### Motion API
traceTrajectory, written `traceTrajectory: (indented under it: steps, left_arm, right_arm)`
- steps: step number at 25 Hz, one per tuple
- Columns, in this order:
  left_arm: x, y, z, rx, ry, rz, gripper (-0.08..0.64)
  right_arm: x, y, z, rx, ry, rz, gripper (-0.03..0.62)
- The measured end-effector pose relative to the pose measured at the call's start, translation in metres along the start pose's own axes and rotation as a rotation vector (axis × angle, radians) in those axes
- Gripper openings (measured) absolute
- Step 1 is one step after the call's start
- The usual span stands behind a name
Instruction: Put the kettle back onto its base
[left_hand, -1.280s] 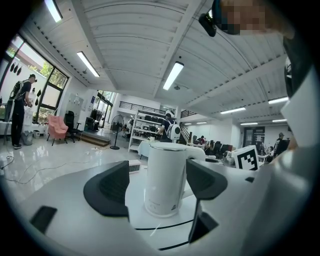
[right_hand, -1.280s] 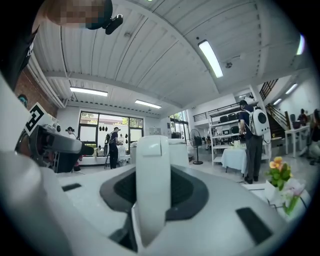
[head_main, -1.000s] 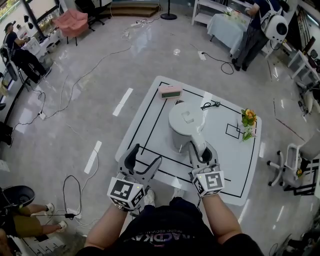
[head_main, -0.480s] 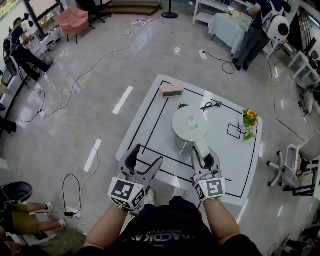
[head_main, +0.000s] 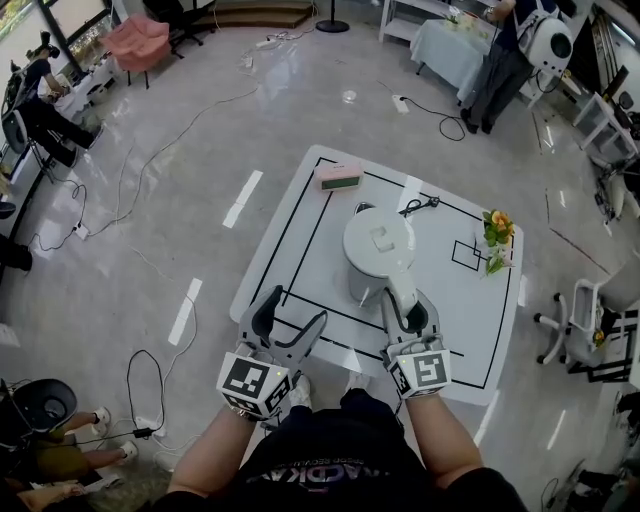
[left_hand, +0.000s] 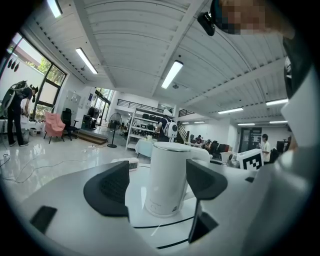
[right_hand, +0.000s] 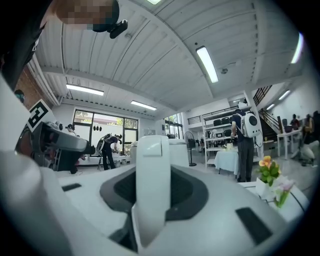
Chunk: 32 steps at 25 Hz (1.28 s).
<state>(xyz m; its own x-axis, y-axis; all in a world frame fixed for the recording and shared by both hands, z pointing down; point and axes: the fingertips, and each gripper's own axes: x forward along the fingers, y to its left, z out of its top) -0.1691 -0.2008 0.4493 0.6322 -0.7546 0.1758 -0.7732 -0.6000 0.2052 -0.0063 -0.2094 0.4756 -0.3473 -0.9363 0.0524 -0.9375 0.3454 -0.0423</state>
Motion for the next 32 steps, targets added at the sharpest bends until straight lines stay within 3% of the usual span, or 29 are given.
traceTrajectory:
  steps: [15, 19, 32]
  left_arm:
    - [-0.002, -0.019, 0.001, 0.024, 0.021, -0.082, 0.35]
    - [-0.001, -0.023, 0.0, 0.029, 0.026, -0.119, 0.35]
    - [-0.004, -0.05, -0.015, 0.043, 0.06, -0.288, 0.35]
  right_arm:
    - [-0.01, 0.007, -0.008, -0.002, 0.061, -0.001, 0.12]
    - [-0.014, 0.011, -0.013, -0.008, 0.09, -0.003, 0.147]
    - [-0.071, 0.011, -0.005, -0.007, 0.071, -0.186, 0.17]
